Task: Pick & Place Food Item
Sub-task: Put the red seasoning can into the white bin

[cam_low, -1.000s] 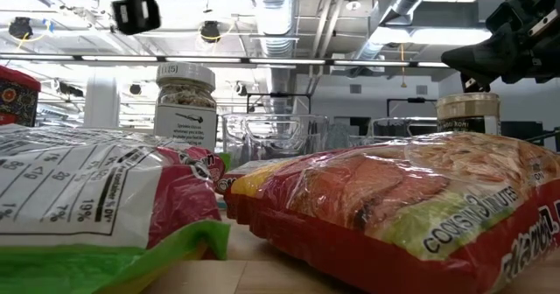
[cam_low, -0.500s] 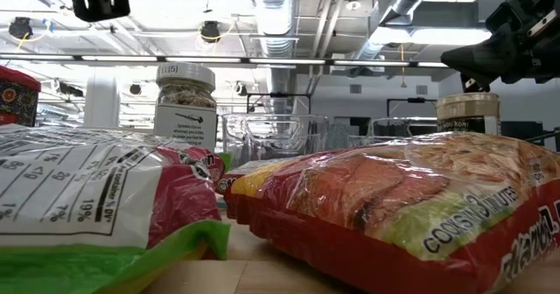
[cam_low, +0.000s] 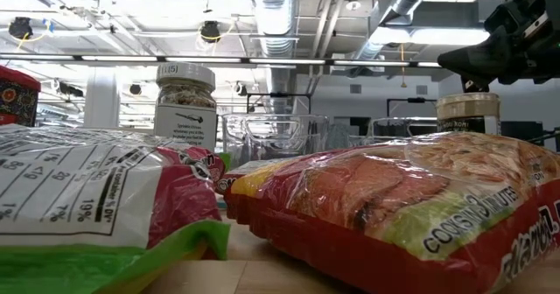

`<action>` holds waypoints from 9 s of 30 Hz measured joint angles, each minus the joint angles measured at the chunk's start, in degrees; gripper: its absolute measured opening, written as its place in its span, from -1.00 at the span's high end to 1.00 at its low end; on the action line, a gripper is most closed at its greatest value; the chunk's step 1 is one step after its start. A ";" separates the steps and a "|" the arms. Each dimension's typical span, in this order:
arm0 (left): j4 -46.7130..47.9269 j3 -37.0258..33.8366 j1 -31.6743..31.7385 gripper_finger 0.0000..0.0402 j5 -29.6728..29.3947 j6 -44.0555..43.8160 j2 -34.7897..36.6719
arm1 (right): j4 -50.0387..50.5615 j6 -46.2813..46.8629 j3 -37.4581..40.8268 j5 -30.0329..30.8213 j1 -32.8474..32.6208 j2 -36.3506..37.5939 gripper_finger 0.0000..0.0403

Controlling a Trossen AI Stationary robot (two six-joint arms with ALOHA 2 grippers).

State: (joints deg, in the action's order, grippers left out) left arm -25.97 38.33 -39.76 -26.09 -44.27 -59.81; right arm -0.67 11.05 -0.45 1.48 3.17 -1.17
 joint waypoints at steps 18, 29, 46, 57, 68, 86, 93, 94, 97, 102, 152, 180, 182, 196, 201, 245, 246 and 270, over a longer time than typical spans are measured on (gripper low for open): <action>-17.47 1.68 -2.50 0.87 -1.26 -0.03 -8.21 | 0.02 0.00 0.00 0.02 -0.03 0.00 1.00; -12.44 9.42 -5.31 1.00 -2.12 -11.48 -18.96 | 0.03 -0.01 0.00 0.02 -0.02 0.00 1.00; 49.79 29.27 -5.70 1.00 -5.76 -28.91 -21.20 | 0.04 0.00 0.00 0.02 -0.02 0.00 1.00; 70.24 29.24 -4.67 1.00 3.16 -45.56 -24.26 | 0.04 -0.01 0.00 0.02 -0.02 0.00 1.00; 67.24 29.24 -4.62 1.00 5.19 -48.16 -24.59 | 0.04 0.00 0.00 0.04 -0.03 0.00 1.00; 62.36 29.22 1.68 1.00 8.09 -61.63 -24.96 | 0.05 -0.01 0.00 0.03 -0.03 0.00 1.00; 63.81 30.00 1.36 1.00 10.32 -65.74 -25.00 | 0.05 -0.02 0.00 0.04 -0.03 0.02 1.00; 64.92 30.97 1.11 1.00 10.38 -66.00 -25.00 | 0.06 -0.02 0.00 0.04 -0.03 0.01 1.00; 69.02 34.63 1.00 1.00 10.42 -66.09 -25.03 | 0.07 0.00 0.00 0.03 -0.03 0.02 1.00; 80.63 39.90 1.07 1.00 9.65 -67.18 -28.46 | 0.06 0.00 0.00 0.04 -0.03 0.02 1.00; 84.03 40.61 1.59 0.92 24.99 -81.93 -38.51 | 0.05 -0.02 -0.01 0.03 -0.03 0.01 1.00; 84.29 40.54 1.96 -0.34 23.16 -91.19 -42.81 | 0.04 -0.02 0.00 0.03 -0.03 0.02 1.00; 84.24 40.54 1.96 -0.39 23.28 -91.16 -43.37 | 0.04 0.00 0.00 0.04 -0.03 0.00 1.00; 82.64 40.57 1.94 -0.43 23.20 -87.71 -47.36 | 0.04 -0.02 0.00 0.03 -0.03 0.00 1.00; 82.52 40.57 1.92 -0.43 23.28 -87.67 -47.51 | 0.05 0.00 0.00 0.03 -0.02 0.01 1.00; 81.65 40.61 1.81 -0.13 24.88 -86.49 -47.52 | 0.04 -0.01 -0.01 0.03 -0.02 0.00 1.00; 81.65 40.61 1.81 -0.09 24.88 -86.47 -47.52 | 0.04 -0.02 -0.02 0.02 -0.03 0.00 1.00; 81.43 40.61 1.81 -0.15 24.88 -86.66 -47.52 | 0.04 -0.02 -0.02 0.03 -0.03 0.00 1.00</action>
State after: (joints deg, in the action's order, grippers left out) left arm 55.46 78.94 -37.95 -1.22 -130.93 -107.33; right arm -0.62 11.03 -0.47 1.51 3.15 -1.17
